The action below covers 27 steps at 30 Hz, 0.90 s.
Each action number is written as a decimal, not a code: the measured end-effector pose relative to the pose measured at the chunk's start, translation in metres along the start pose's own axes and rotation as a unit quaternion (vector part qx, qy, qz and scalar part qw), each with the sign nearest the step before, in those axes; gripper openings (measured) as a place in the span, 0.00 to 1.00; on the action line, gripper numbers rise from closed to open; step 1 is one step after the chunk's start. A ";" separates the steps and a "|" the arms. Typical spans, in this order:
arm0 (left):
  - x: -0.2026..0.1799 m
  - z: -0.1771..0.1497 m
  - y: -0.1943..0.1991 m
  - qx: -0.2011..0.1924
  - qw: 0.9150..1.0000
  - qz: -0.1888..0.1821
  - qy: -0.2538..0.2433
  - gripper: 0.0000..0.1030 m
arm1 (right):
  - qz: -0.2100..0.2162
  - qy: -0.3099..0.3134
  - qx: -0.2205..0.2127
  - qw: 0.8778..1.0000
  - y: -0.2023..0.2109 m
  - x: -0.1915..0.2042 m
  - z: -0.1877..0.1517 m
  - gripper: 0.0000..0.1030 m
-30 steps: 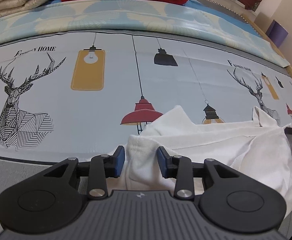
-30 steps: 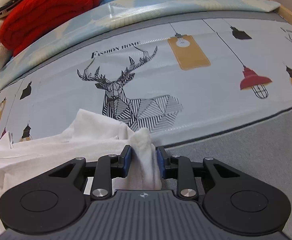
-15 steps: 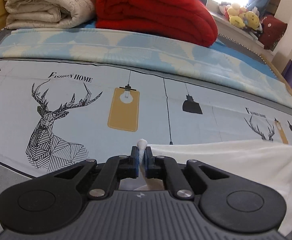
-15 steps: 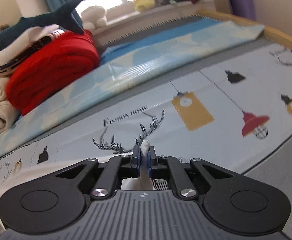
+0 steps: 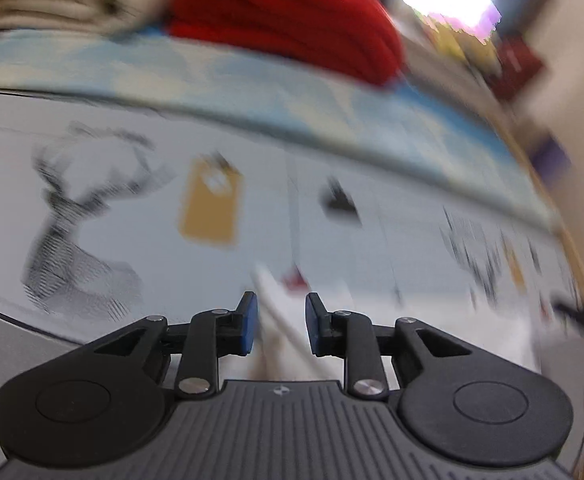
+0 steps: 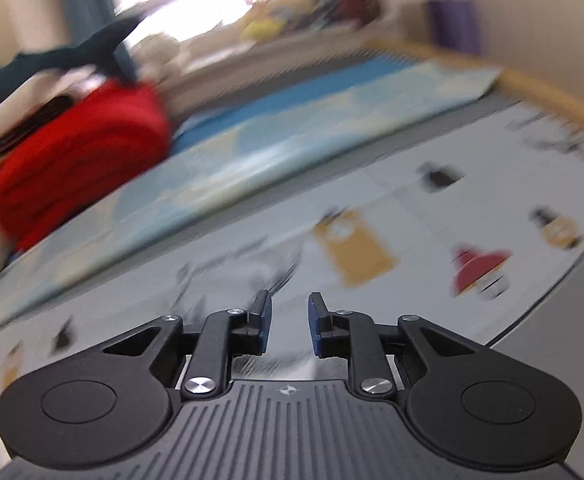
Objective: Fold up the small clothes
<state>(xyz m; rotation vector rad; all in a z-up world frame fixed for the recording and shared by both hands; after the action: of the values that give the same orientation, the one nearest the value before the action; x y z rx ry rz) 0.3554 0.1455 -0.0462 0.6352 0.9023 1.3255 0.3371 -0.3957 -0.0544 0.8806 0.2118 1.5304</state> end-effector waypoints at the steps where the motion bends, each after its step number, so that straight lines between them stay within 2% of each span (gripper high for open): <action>1: -0.006 -0.008 -0.004 0.024 0.999 -0.005 -0.027 0.28 | 0.016 0.017 0.030 0.999 -0.003 0.002 -0.006 0.22; 3: -0.015 -0.027 -0.012 0.069 0.994 -0.004 -0.080 0.30 | 0.035 0.049 0.090 0.994 -0.009 0.006 -0.022 0.22; 6: -0.020 -0.052 -0.022 0.125 0.986 -0.011 -0.108 0.30 | 0.030 0.076 0.152 0.985 -0.013 0.005 -0.042 0.24; 9: -0.025 -0.072 -0.027 0.145 0.981 -0.015 -0.130 0.28 | 0.027 0.069 0.195 0.978 -0.014 -0.003 -0.058 0.25; 10: -0.026 -0.076 -0.027 0.148 0.980 -0.010 -0.136 0.24 | 0.027 0.068 0.204 0.976 -0.013 -0.005 -0.063 0.25; 11: -0.026 -0.078 -0.025 0.144 0.980 -0.003 -0.140 0.08 | 0.026 0.071 0.211 0.975 -0.012 -0.006 -0.067 0.25; 12: -0.025 -0.078 -0.022 0.140 0.980 -0.002 -0.141 0.04 | 0.022 0.077 0.213 0.974 -0.009 -0.006 -0.070 0.25; 14: -0.022 -0.077 -0.008 0.127 0.983 -0.018 -0.131 0.04 | 0.016 0.083 0.210 0.974 -0.003 -0.005 -0.072 0.25; 16: -0.018 -0.076 0.007 0.114 0.985 -0.029 -0.126 0.03 | 0.017 0.078 0.197 0.977 0.004 -0.005 -0.069 0.03; 17: -0.016 -0.076 0.013 0.112 0.986 -0.031 -0.122 0.03 | 0.018 0.077 0.187 0.979 0.009 -0.005 -0.067 0.00; 19: -0.013 -0.079 0.016 0.121 0.985 -0.017 -0.121 0.03 | 0.019 0.080 0.166 0.983 0.020 -0.004 -0.063 0.00; 21: -0.009 -0.089 0.009 0.143 0.981 0.009 -0.127 0.04 | -0.004 0.089 0.153 0.984 0.025 -0.008 -0.060 0.00; 23: -0.009 -0.103 0.000 0.169 0.975 0.036 -0.139 0.06 | -0.032 0.087 0.151 0.984 0.027 -0.015 -0.060 0.00; 25: -0.014 -0.111 0.003 0.166 0.969 0.069 -0.171 0.07 | -0.042 0.073 0.155 0.984 0.032 -0.024 -0.062 0.00; 26: -0.014 -0.110 0.007 0.160 0.971 0.064 -0.167 0.11 | -0.029 0.063 0.160 0.985 0.036 -0.026 -0.063 0.04; 27: -0.013 -0.108 0.014 0.153 0.976 0.044 -0.151 0.18 | -0.008 0.053 0.168 0.984 0.039 -0.028 -0.066 0.04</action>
<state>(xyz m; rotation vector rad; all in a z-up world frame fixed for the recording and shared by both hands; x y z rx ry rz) 0.2571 0.1241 -0.0894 1.0964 0.8396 1.1364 0.2630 -0.4046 -0.0869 1.0575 0.5669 1.5530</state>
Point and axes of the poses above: each gripper's, at about its wrist camera, not at the fingertips, and y roughly against the way its jaws point, x to its left, z to its top, the point moved 3 cm from there along -y, roughly the way its jaws point, and after that the axes turned 7 degrees about z, right-handed, at the moved point
